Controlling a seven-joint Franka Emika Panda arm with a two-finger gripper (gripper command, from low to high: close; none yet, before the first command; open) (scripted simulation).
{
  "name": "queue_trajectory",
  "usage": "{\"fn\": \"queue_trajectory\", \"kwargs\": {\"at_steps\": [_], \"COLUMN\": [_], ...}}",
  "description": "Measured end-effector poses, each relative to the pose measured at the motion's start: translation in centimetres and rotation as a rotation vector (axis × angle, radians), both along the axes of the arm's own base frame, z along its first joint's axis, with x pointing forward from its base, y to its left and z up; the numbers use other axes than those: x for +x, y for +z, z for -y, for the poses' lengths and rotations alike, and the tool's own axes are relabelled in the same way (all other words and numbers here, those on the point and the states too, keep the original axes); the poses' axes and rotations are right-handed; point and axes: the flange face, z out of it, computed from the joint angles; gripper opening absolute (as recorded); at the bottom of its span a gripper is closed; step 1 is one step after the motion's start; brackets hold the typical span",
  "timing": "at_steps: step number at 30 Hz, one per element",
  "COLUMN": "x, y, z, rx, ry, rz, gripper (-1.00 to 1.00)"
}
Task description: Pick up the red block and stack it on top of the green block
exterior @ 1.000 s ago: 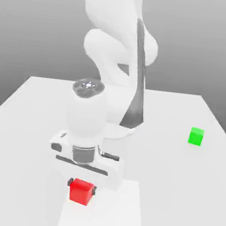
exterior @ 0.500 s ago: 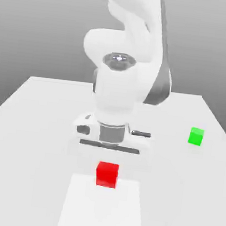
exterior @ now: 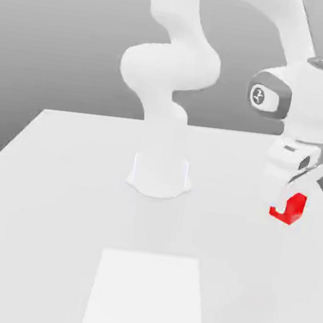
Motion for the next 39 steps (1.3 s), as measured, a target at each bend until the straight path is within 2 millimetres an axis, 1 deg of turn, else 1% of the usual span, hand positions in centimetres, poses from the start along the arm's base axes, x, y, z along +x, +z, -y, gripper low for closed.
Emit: {"fn": "queue_trajectory", "kwargs": {"at_steps": [3,5,7,9,10,13,26,39], "x": [-5.5,-9.2,-13.0,-16.6,-17.4,-18.1,-17.9,-18.0], "y": [0.2,0.2,0.3,0.2,0.1,-0.3,-3.1,-6.1], "z": [-2.3,-3.3,-3.9,-4.0,-4.0,-4.1,-4.4,-4.1], "rx": [-0.005,-0.009,-0.015,-0.020,-0.022,-0.023,-0.027,-0.026], "ry": [0.191,0.318,0.445,0.566,0.595,0.621,0.626,0.622], "rz": [0.005,0.010,0.015,0.022,0.025,0.035,0.053,0.034], "gripper": [-1.00,-1.00,-1.00,-1.00,-1.00,-1.00,-1.00,-1.00]}}
